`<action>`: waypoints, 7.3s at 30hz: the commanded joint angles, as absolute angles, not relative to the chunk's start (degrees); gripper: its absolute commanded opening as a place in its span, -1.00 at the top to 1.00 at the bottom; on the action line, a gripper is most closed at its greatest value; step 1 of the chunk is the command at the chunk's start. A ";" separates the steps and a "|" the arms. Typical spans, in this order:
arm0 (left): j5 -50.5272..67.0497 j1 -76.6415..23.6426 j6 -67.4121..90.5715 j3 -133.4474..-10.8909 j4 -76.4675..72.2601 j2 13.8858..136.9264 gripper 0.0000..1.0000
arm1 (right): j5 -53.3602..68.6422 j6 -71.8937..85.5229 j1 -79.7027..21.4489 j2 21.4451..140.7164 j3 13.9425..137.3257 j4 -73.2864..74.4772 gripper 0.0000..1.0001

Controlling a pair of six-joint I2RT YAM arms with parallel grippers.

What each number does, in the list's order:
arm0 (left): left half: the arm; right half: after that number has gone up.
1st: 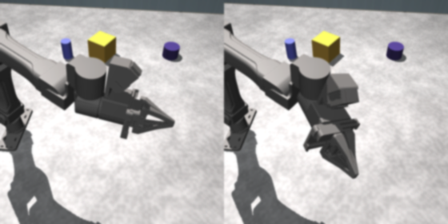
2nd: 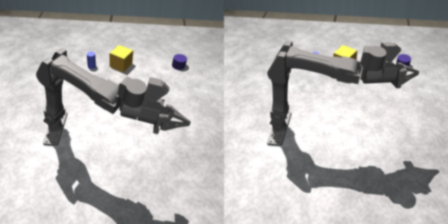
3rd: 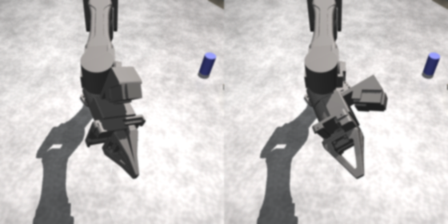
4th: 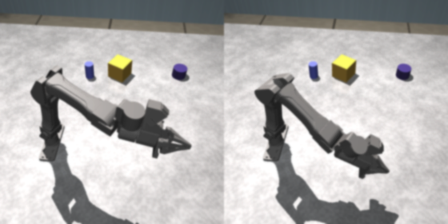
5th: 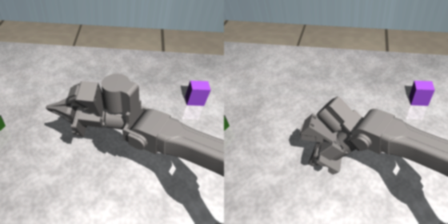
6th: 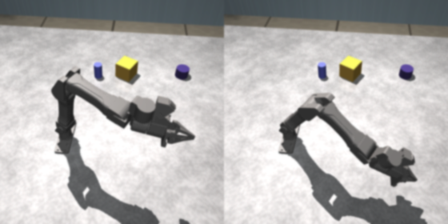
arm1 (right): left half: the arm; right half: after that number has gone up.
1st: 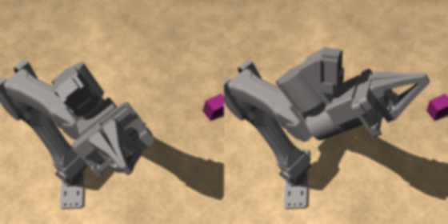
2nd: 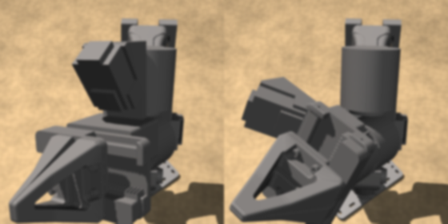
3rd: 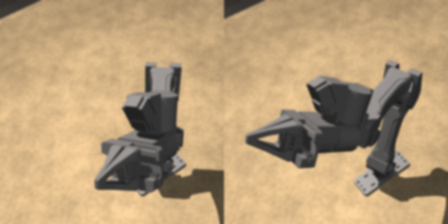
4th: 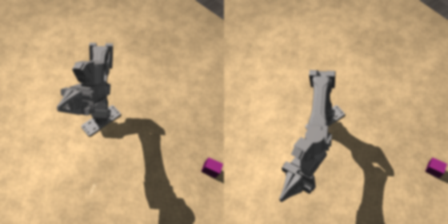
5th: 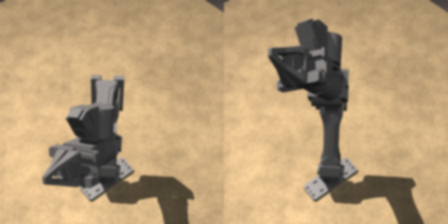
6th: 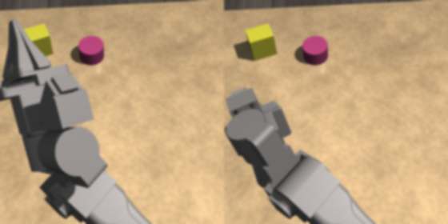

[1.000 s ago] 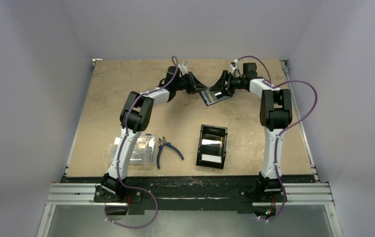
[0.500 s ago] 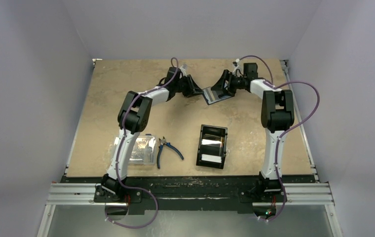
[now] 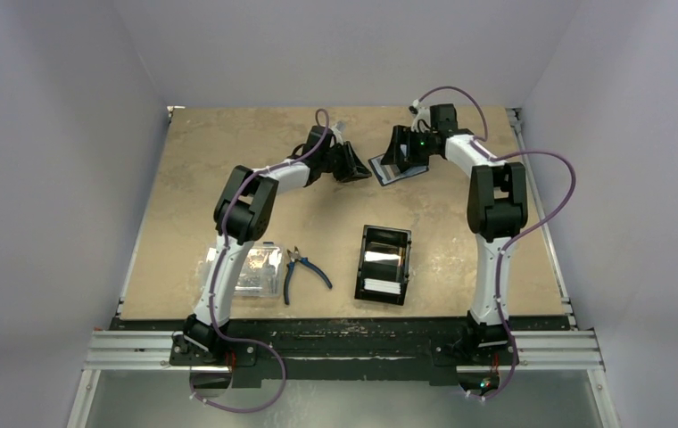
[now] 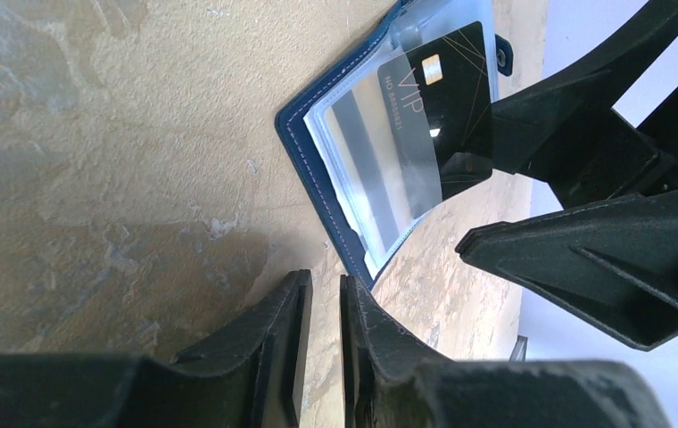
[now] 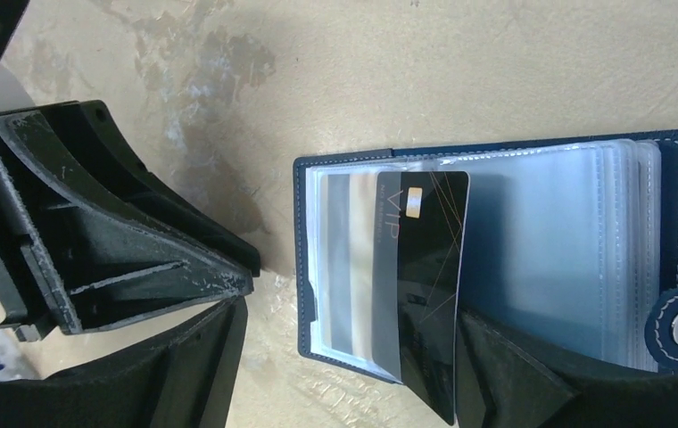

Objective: Put the credit cards into the card holder
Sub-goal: Insert the credit card into the card holder, then move the storage box to the center of the board.

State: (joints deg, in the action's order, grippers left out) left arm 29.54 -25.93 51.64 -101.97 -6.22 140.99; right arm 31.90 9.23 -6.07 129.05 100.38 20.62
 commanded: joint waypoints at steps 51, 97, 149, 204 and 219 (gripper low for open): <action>30.33 -26.06 50.94 -108.17 -5.85 145.30 0.58 | 34.84 10.75 -5.44 131.06 99.04 15.84 -0.51; 30.21 -24.43 47.40 -110.77 -1.53 146.09 0.58 | 27.96 16.39 -8.40 134.82 107.26 17.99 -0.59; 36.50 -21.09 31.86 -84.42 11.97 101.82 -0.02 | 32.11 -30.02 -34.63 70.13 53.42 38.20 -0.98; 39.55 -18.28 33.59 -82.88 8.80 103.74 0.01 | 38.87 -44.66 -41.43 84.13 52.39 44.45 -0.24; 39.73 -18.28 33.35 -82.79 8.62 103.97 0.01 | 35.73 -44.76 -42.47 89.14 52.89 45.02 -0.74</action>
